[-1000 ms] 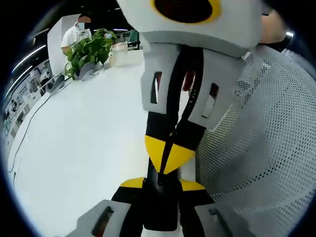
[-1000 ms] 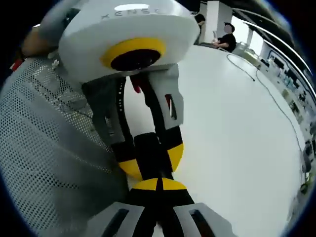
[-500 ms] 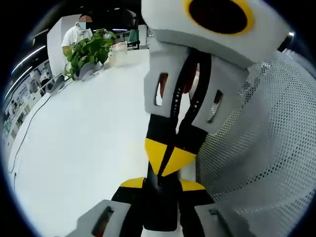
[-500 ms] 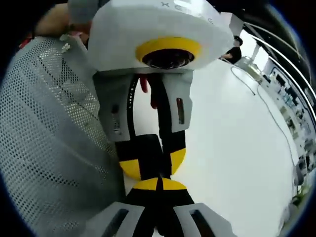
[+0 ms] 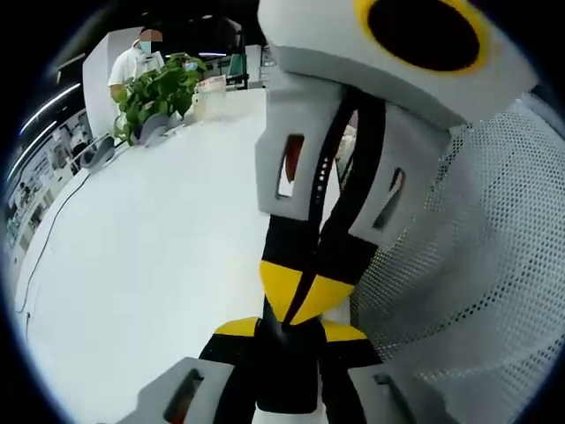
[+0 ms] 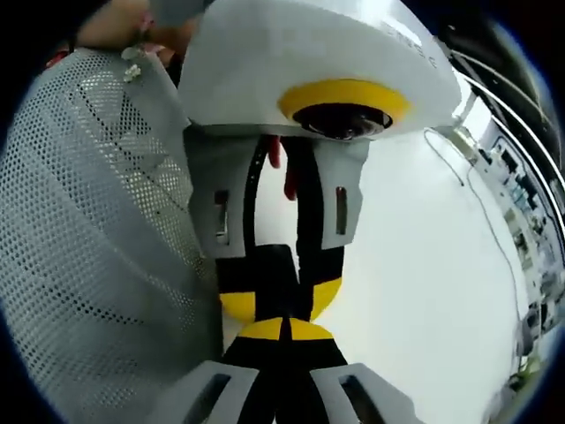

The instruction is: Press the specified remote control buttons in sequence, fully releasing each button before pressing the next.

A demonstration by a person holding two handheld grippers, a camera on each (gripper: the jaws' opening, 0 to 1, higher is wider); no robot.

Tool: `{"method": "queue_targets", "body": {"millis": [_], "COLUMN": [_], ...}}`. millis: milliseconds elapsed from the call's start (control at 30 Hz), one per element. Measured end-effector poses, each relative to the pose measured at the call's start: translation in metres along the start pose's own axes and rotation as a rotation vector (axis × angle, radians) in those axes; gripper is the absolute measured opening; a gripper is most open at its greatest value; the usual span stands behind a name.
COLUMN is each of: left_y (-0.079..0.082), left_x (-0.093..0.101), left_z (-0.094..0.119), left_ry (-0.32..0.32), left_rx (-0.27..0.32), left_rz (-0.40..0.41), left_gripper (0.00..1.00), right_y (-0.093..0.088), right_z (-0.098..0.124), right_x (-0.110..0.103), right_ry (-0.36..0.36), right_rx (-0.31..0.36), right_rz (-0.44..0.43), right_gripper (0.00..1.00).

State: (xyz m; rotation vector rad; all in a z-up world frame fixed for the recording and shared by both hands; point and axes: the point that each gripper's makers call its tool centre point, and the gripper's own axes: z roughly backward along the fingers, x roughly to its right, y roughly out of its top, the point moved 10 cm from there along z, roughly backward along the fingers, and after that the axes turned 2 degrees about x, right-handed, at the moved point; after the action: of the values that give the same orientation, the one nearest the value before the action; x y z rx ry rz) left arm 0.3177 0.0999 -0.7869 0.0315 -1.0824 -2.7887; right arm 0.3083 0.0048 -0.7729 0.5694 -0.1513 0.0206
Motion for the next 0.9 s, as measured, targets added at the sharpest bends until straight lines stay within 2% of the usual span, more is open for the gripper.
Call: {"method": "queue_targets", "body": {"millis": [133,167,233,300,433,533,600,700,900], "left_y": [0.0,0.0,0.0,0.0,0.0,0.0,0.0,-0.001,0.0], "left_x": [0.0,0.0,0.0,0.0,0.0,0.0,0.0,0.0,0.0], "left_z": [0.0,0.0,0.0,0.0,0.0,0.0,0.0,0.0,0.0], "left_ry": [0.001,0.002,0.002,0.002,0.002,0.0,0.0,0.0,0.005], "left_rx": [0.0,0.0,0.002,0.001,0.002,0.002,0.004,0.009,0.008], "left_rz": [0.001,0.004,0.005,0.006,0.009,0.009,0.009,0.011,0.005], "left_gripper": [0.25,0.25,0.25,0.25,0.25,0.25,0.25,0.25,0.25], "right_y": [0.0,-0.001,-0.006,-0.01,-0.007,-0.004,-0.004,-0.004,-0.002], "right_z": [0.001,0.002,0.003,0.004,0.006,0.004,0.003,0.002,0.003], "right_x": [0.0,0.0,0.002,0.004,-0.001,-0.001,0.001,0.004,0.003], "right_ry": [-0.013,-0.017,-0.002,0.014,0.013,0.013,0.021,0.015,0.034], "right_rx": [-0.013,-0.003,0.051,0.093,0.073,0.073,0.088,0.084,0.065], "right_rz": [0.002,-0.025,-0.147,-0.172,-0.113,-0.101,-0.122,-0.067,-0.034], "right_gripper": [0.0,0.0,0.0,0.0,0.0,0.0,0.0,0.0,0.0]}}
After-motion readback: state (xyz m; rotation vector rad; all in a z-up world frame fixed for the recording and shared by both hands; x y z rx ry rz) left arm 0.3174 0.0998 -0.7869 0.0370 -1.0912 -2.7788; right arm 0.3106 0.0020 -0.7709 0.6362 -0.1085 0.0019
